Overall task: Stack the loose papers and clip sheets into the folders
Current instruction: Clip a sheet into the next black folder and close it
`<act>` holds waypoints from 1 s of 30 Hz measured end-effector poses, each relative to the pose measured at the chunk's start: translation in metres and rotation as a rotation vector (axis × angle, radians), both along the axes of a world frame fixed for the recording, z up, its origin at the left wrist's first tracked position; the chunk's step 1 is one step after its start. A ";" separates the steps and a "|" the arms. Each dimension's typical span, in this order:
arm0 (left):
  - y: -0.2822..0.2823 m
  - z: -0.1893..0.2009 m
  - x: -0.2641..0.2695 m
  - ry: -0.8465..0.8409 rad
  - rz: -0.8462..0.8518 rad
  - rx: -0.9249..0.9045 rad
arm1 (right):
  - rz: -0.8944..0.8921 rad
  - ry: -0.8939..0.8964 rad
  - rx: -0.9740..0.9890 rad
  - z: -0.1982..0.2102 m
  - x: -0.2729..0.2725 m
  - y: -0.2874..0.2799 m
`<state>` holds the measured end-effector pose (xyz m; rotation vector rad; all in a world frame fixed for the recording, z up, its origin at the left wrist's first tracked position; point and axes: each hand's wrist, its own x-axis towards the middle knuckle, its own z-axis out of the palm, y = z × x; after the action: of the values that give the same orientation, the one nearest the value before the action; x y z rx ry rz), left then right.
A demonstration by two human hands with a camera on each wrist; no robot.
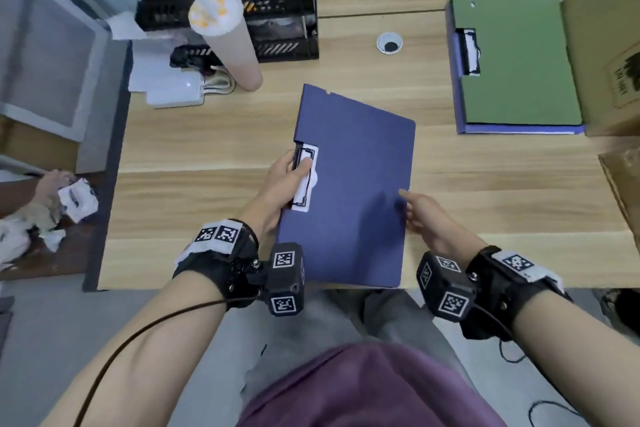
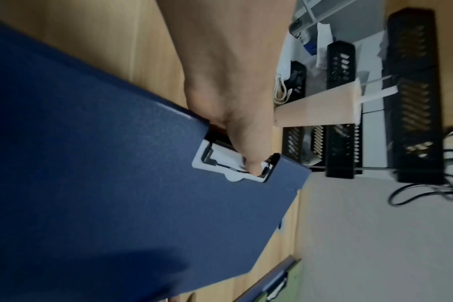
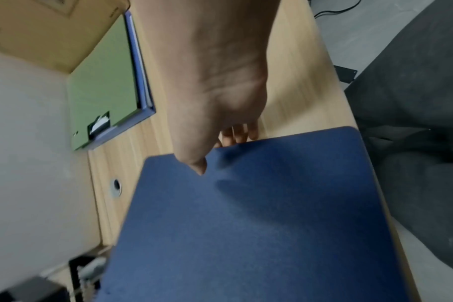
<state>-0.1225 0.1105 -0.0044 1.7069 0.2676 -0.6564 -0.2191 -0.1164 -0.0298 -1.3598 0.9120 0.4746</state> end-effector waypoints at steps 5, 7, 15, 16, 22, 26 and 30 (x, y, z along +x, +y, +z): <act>0.021 0.035 0.025 -0.158 0.139 -0.110 | 0.058 -0.101 -0.012 0.027 0.022 0.027; 0.026 0.048 0.039 -0.180 0.197 -0.153 | 0.073 -0.134 -0.003 0.039 0.029 0.025; -0.028 0.071 0.084 -0.051 0.118 -0.371 | -0.113 -0.237 -0.133 0.058 0.027 -0.021; -0.041 0.071 0.082 -0.017 0.069 -0.401 | -0.166 -0.238 -0.150 0.056 0.026 -0.030; -0.108 0.059 0.063 0.066 -0.160 -0.313 | -0.389 -0.215 -0.231 0.047 0.022 -0.095; -0.147 0.046 0.073 0.078 -0.162 -0.268 | -0.371 -0.158 -0.235 0.042 0.029 -0.141; -0.190 0.036 0.088 0.074 -0.114 -0.206 | -0.361 -0.115 -0.212 0.039 0.046 -0.179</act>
<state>-0.0348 -0.0798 0.0315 1.5097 0.1493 -0.8052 -0.1730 -0.2956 0.0088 -1.3583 1.1074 0.0231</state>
